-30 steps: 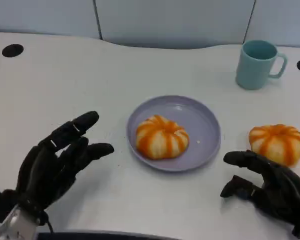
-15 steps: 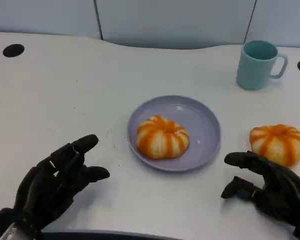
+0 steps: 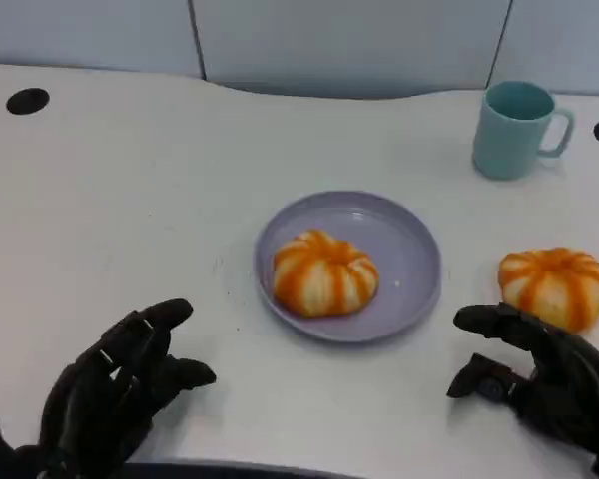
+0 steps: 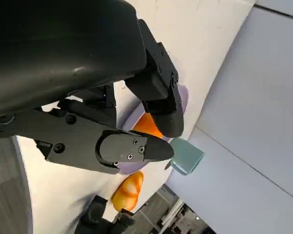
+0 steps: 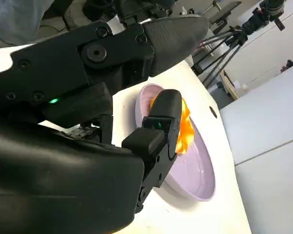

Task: Grasp the bread from the table and place it into the plate.

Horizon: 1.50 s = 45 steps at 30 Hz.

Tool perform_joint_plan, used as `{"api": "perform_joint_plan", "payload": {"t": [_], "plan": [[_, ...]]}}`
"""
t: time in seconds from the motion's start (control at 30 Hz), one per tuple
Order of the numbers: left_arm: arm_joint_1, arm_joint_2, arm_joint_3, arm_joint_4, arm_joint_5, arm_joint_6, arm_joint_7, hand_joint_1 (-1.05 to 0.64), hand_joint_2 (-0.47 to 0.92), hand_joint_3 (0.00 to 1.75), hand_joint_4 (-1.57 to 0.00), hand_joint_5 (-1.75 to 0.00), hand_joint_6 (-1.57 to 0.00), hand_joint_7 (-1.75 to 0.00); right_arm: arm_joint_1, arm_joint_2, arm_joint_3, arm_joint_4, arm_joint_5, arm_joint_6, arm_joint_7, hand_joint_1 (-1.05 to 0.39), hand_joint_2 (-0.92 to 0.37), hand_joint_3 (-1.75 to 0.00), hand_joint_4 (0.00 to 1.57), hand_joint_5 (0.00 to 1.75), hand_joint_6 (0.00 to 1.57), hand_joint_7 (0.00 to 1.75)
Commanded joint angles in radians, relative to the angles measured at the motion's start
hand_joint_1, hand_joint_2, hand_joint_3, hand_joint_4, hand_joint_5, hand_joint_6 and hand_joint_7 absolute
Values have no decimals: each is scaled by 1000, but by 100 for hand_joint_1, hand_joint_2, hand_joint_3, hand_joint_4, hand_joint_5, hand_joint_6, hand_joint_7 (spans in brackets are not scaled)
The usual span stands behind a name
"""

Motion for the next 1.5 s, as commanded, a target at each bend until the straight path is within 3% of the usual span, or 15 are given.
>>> {"api": "perform_joint_plan", "payload": {"t": [0.03,0.3,0.43,0.67,1.5], "plan": [[15,4,10,-6,9,-16,15,-38,92,23,-54,-156,-62,-85,8,-20,-9,18,-3,-2,-1,-40,-92,-13,52,134,63,76],[7,0,4,12,22,-40,13,-37,92,24,-53,-158,-61,-87,0,-28,-15,34,-1,1,5,-39,-92,-14,51,135,61,77],[1,-5,-2,34,47,-67,24,-39,92,24,-49,-166,-59,-102,-12,-30,-26,57,3,-2,17,-40,-92,-12,52,135,62,76],[-8,-9,10,45,47,-73,52,-39,92,25,-52,-165,-56,-111,-20,-25,-26,68,-10,-15,6,-40,-92,-11,54,135,64,75],[-26,2,13,77,49,-96,43,-38,92,22,-53,-163,-55,-115,-25,-24,-23,79,-9,-29,8,-40,-92,-13,52,133,66,74]]}}
